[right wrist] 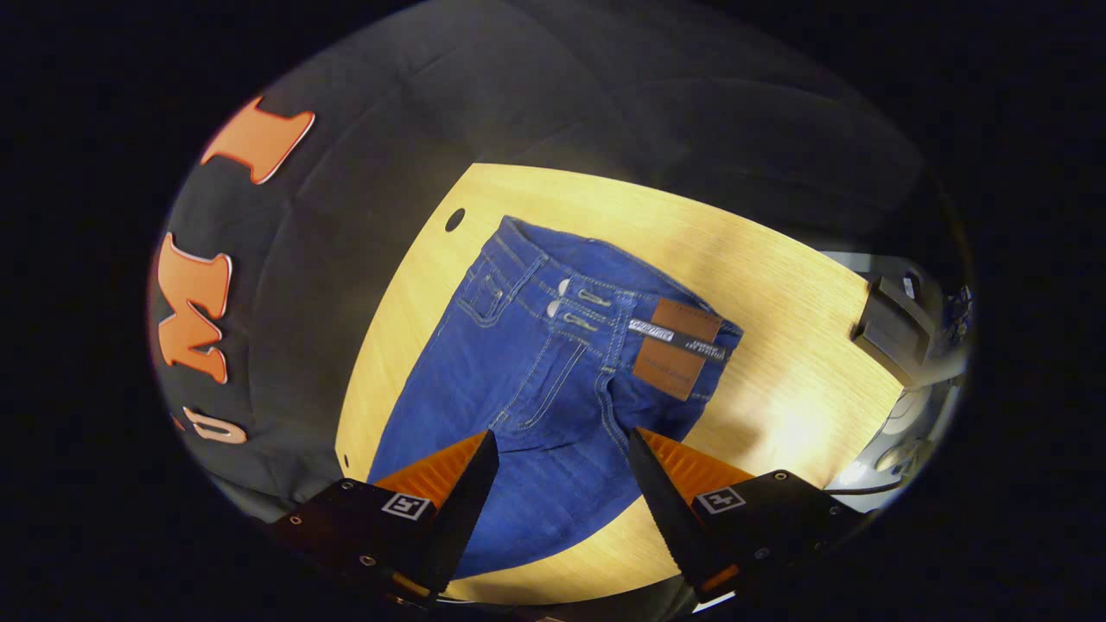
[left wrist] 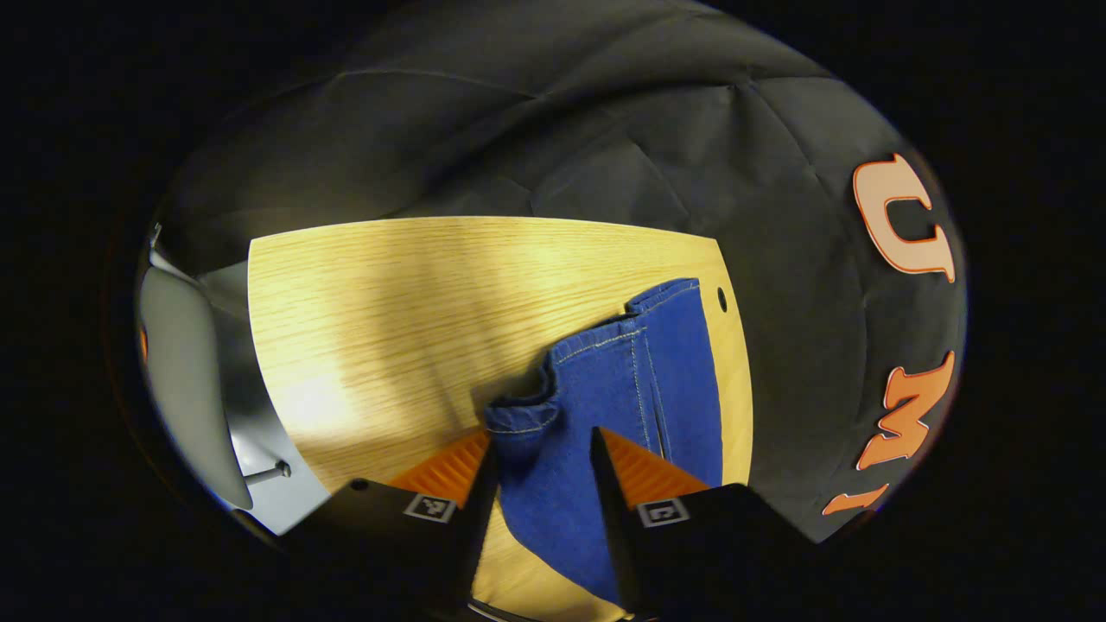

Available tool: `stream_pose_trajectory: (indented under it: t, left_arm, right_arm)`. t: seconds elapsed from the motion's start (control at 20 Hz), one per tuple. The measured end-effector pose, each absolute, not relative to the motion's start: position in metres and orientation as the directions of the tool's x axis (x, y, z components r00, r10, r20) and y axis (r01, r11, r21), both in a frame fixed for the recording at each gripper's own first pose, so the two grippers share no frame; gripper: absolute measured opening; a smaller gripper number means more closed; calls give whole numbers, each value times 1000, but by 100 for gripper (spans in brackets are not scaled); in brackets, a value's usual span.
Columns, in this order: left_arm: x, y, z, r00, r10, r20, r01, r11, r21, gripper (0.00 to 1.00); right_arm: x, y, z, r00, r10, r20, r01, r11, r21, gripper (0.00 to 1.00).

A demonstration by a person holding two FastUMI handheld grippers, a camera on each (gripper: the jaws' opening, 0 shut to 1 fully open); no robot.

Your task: Grasp the waist and the cuffs of the jeans and fold them to make the two legs overlap; first hold the waist and fold one-third of the jeans toward the cuffs, then hold the cuffs and fold the remaining one-third in the same direction to finish folding.

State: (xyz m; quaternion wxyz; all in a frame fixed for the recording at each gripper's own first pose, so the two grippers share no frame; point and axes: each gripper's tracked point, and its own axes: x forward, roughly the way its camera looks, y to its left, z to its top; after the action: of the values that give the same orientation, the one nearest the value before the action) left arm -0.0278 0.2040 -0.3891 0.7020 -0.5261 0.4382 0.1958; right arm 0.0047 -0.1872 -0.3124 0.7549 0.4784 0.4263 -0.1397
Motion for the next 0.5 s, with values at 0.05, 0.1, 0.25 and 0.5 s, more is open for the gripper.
stream_pose_trajectory:
  t: [0.05,0.1,0.25,0.5]
  left_arm:
    - [-34,207,-389,521,-171,-836,-750,375,-544,60]
    - [-40,211,-394,498,-143,-855,-770,380,-512,33]
    - [-39,209,-393,495,-141,-857,-779,364,-510,14]
    - [-30,200,-382,519,-138,-844,-749,402,-527,14]
  right_arm:
    - [1,-195,-316,597,202,-776,627,486,609,96]
    - [-2,-205,-318,610,199,-767,634,457,623,96]
    - [-4,-230,-321,657,182,-732,661,329,675,96]
    - [-27,-218,-349,633,259,-730,682,260,684,95]
